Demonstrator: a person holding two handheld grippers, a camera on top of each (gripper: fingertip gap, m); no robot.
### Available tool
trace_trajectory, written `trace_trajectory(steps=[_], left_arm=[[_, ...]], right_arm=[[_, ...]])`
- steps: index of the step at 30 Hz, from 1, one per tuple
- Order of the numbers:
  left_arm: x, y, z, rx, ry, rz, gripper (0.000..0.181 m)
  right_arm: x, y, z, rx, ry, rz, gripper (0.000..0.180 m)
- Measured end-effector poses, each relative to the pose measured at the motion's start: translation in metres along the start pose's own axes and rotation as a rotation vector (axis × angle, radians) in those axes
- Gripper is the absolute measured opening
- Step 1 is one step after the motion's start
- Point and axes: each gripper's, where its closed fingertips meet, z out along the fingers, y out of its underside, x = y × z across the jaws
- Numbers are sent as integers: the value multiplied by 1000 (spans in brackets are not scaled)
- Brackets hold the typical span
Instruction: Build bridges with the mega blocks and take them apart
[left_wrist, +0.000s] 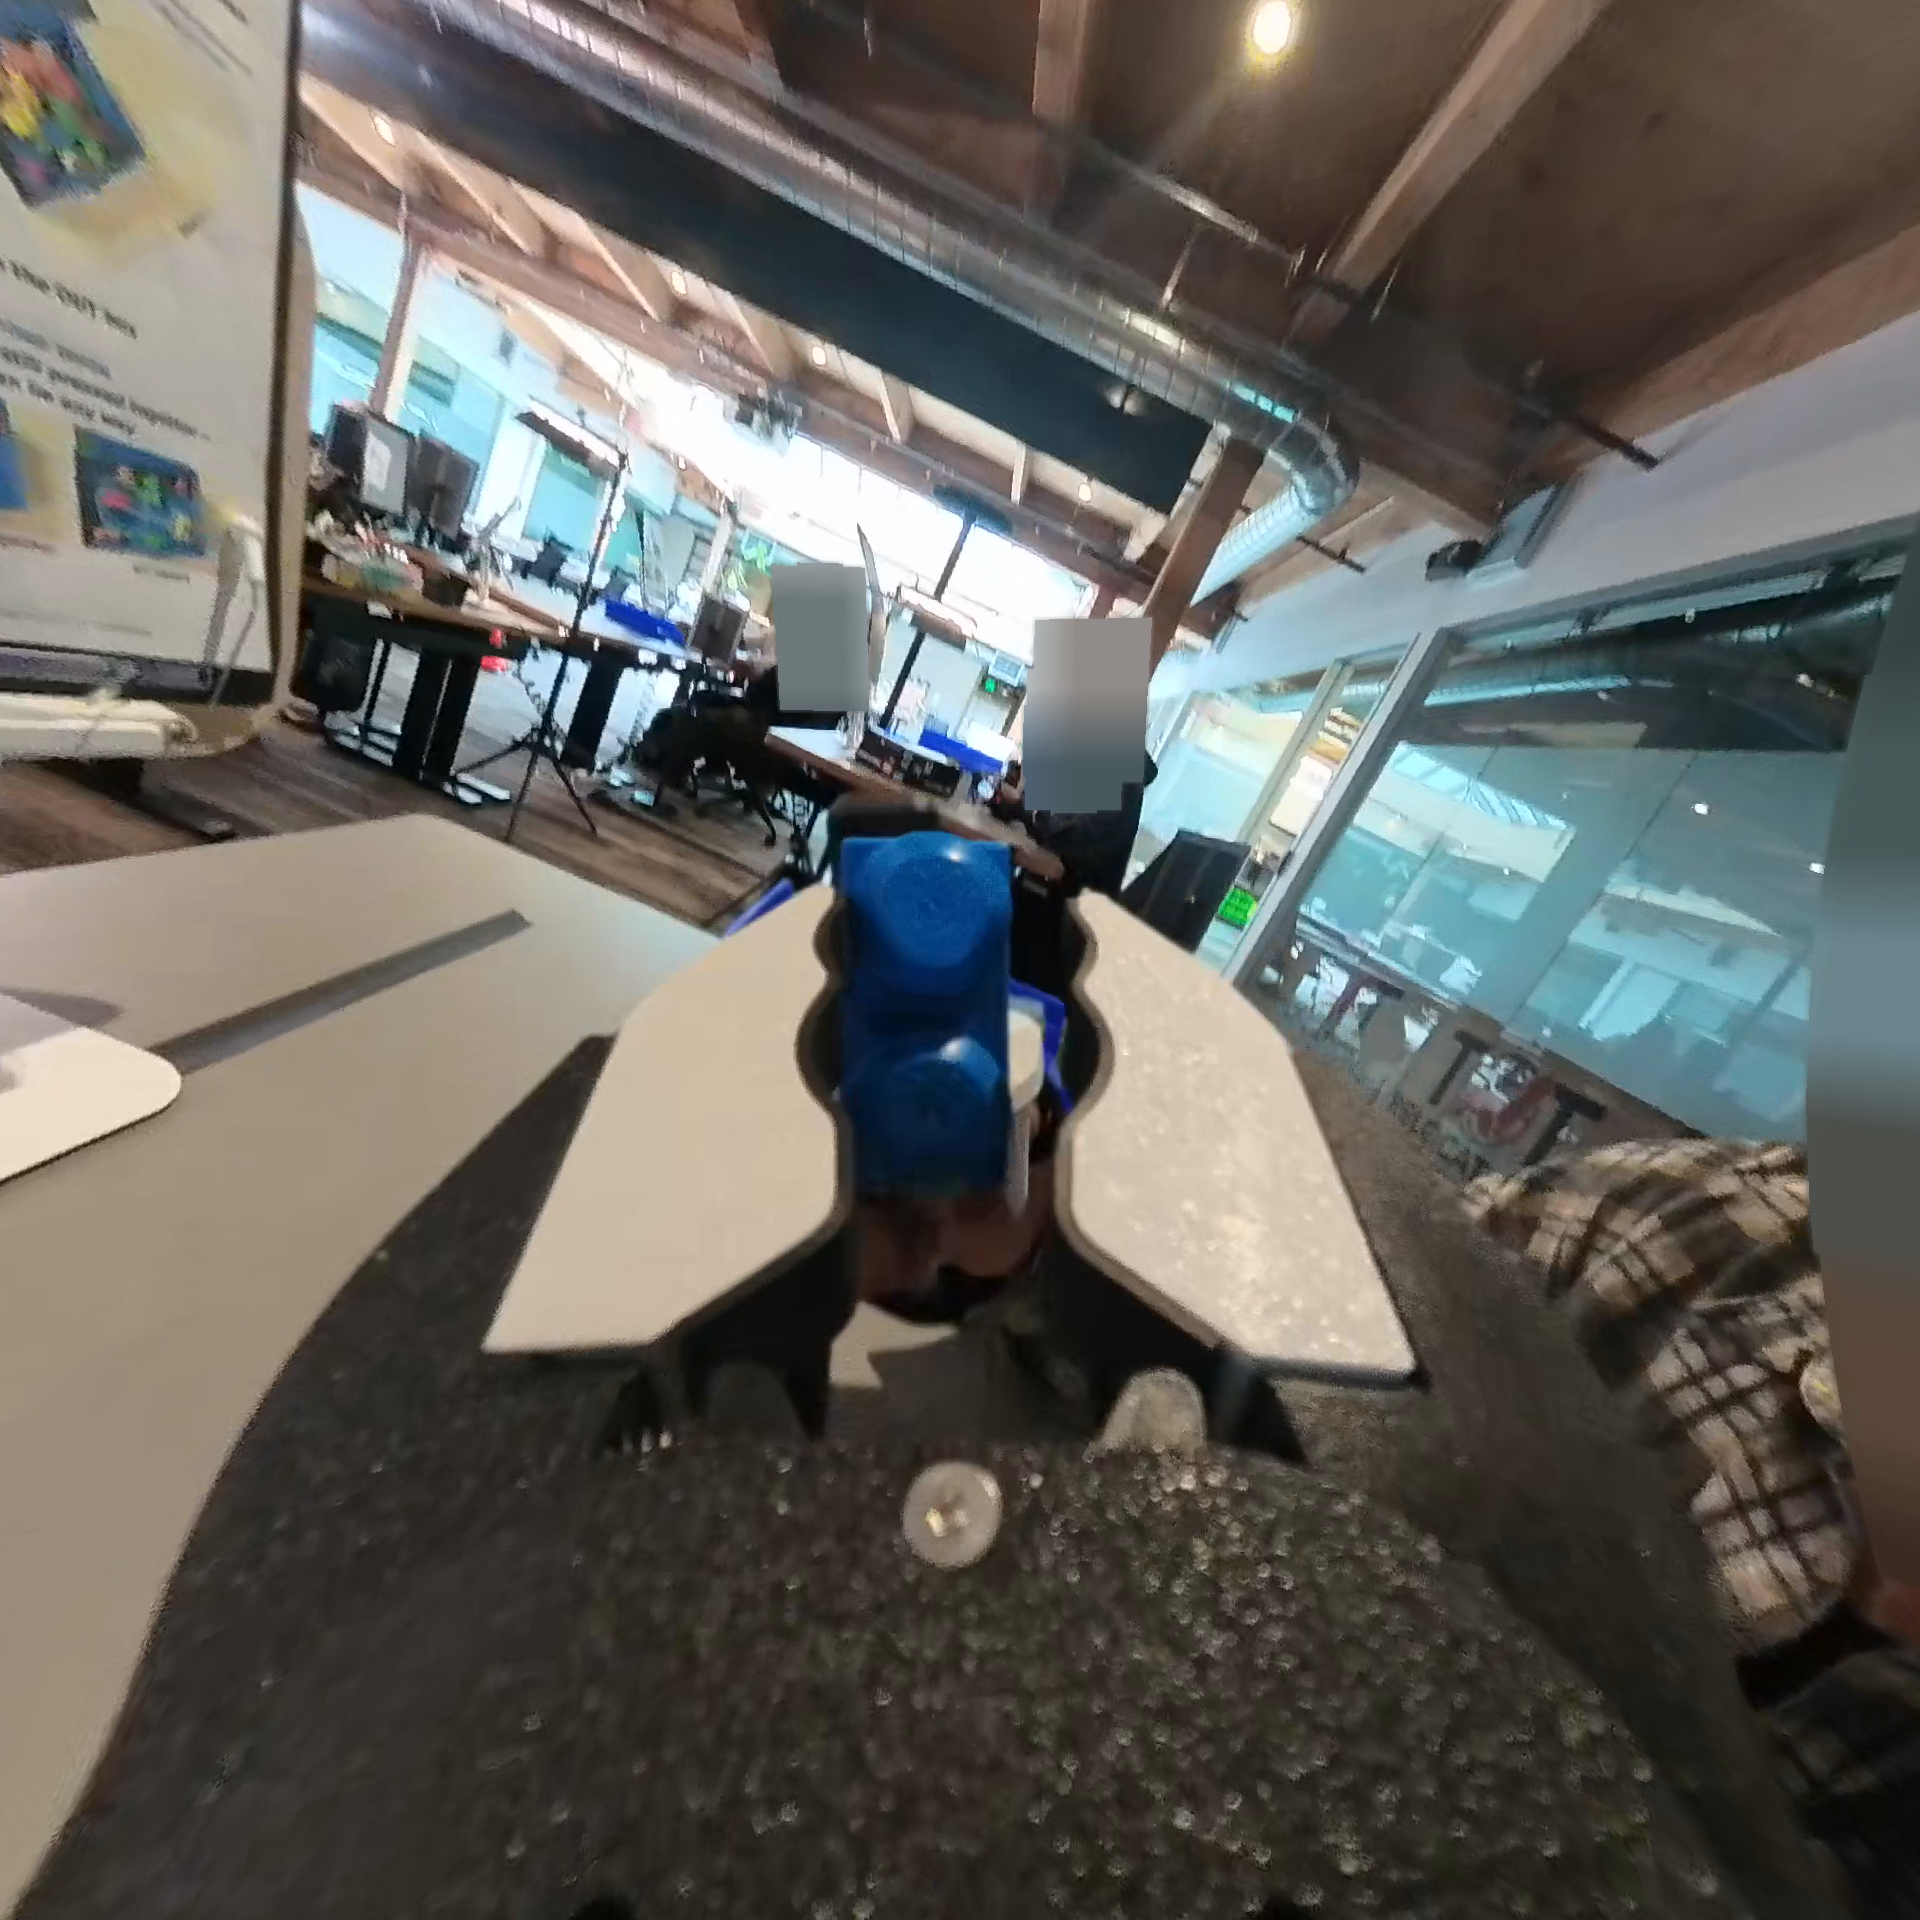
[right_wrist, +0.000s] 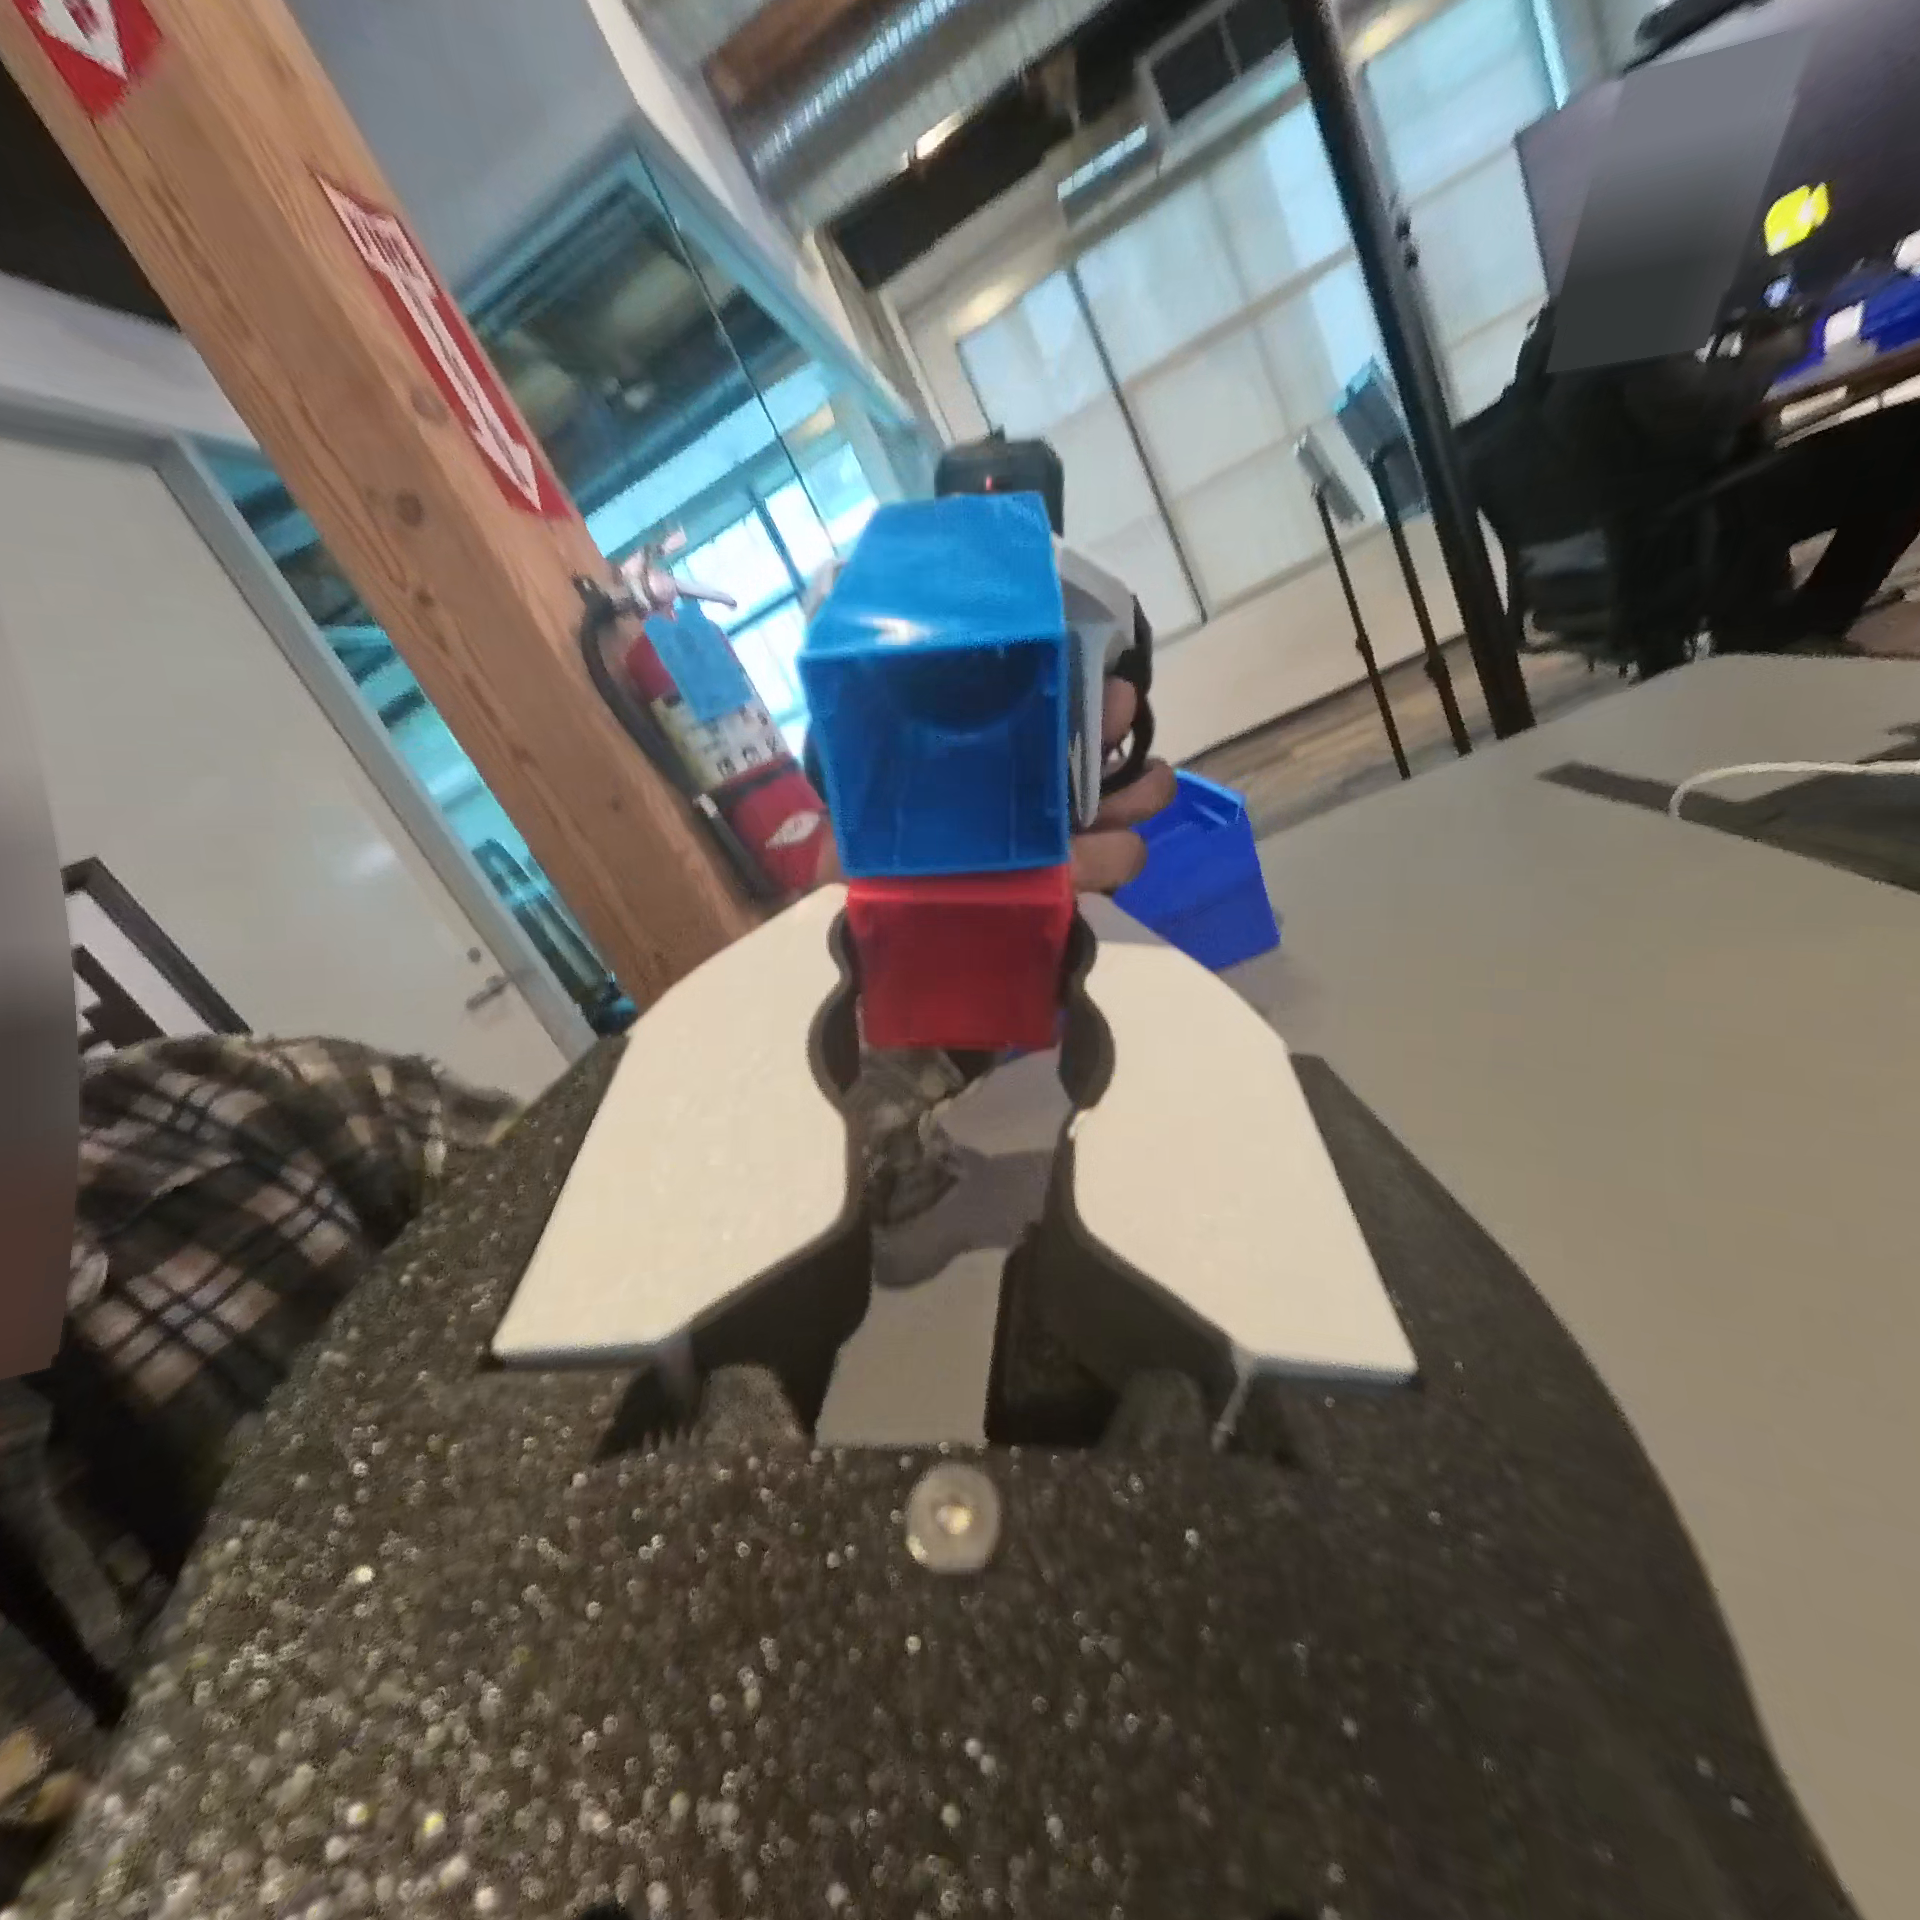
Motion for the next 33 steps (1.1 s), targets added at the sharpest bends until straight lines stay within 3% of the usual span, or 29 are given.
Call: trace_trajectory(steps=[5, 8, 11, 13, 16, 28, 33], left_arm=[[-2, -1, -7, -55, -17, 12, 47], [-3, 8, -3, -123, -35, 42, 63], [1, 23, 6, -199, -4, 51, 64], [2, 35, 10, -267, -1, 73, 61], [2, 46, 12, -334, -13, 119, 39], [-7, 65, 10, -458, -84, 125, 36], [-10, 58, 10, -400, -81, 118, 36]], right_arm=[[0, 4, -7, -89, 0, -6, 35], [-4, 3, -7, -94, -31, -3, 35], [-6, 7, -5, -122, -41, 15, 35], [-7, 10, -4, -154, -39, 24, 35], [-8, 14, -4, -198, -34, 26, 35], [2, 30, -12, -365, 76, -42, 34], [6, 21, -9, -315, 102, -91, 35]])
